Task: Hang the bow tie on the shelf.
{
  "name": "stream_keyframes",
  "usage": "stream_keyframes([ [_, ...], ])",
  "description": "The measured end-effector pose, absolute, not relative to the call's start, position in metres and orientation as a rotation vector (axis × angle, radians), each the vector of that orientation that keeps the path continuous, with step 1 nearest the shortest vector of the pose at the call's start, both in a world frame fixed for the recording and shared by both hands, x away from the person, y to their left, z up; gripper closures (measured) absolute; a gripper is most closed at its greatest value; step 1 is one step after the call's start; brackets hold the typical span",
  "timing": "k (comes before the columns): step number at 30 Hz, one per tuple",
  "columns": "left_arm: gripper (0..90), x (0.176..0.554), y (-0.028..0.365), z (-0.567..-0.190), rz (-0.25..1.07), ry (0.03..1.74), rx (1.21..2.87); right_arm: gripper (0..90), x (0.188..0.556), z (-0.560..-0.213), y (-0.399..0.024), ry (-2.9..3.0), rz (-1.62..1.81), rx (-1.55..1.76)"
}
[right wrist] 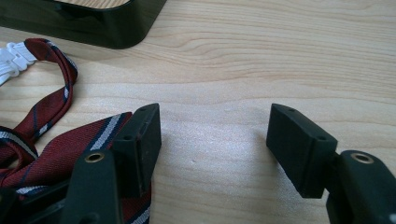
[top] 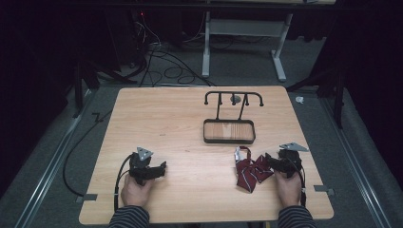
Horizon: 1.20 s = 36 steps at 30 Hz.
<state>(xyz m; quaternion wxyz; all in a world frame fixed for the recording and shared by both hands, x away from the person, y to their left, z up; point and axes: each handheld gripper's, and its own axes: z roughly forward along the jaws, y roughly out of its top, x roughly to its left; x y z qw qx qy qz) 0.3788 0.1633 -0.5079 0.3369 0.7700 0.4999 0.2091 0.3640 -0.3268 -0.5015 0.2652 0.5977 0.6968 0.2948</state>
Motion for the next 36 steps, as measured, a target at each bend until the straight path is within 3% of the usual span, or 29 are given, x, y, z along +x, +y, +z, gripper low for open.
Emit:
stream_keyframes([
  [21, 17.5, 0.3791, 0.1640, -0.5080, 0.542, 1.301, 2.003, 37.2, 0.3634, -0.5018, -0.3269, 1.879, 0.796, 1.611],
  [36, 17.5, 0.3792, 0.1642, -0.5081, 0.539, 1.299, 2.001, 51.0, 0.3563, -0.4972, -0.3251, 1.889, 0.773, 1.600],
])
